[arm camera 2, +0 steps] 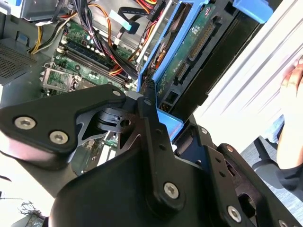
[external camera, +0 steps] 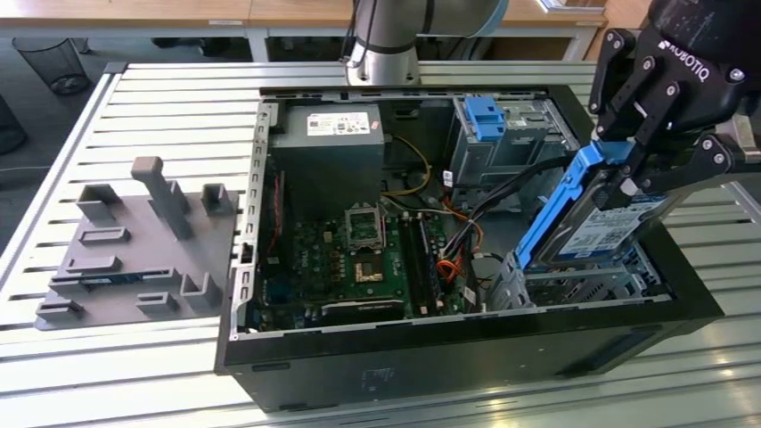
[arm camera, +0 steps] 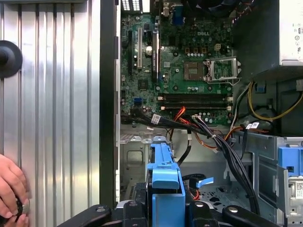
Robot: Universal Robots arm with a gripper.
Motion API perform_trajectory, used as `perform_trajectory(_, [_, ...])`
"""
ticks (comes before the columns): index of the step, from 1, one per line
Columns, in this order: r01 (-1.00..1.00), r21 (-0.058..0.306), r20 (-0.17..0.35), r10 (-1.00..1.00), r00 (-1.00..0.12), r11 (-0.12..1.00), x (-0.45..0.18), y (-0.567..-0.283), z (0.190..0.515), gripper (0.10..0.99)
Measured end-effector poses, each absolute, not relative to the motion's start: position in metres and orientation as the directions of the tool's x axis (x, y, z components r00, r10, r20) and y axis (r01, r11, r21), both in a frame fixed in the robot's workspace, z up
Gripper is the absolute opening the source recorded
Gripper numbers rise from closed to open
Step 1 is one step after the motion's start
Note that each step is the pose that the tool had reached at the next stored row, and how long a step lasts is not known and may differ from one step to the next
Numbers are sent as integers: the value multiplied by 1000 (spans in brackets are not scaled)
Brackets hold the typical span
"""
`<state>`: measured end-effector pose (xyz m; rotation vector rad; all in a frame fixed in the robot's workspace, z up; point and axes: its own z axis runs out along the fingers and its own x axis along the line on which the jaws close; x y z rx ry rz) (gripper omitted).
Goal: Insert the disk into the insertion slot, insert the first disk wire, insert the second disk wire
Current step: 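Insert the disk into the insertion slot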
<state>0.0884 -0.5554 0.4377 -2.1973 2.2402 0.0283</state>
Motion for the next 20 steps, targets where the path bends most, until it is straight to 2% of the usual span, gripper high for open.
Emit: perform_trajectory(20, [-1000, 10, -15, -999, -28, 28, 88, -555, 423, 365])
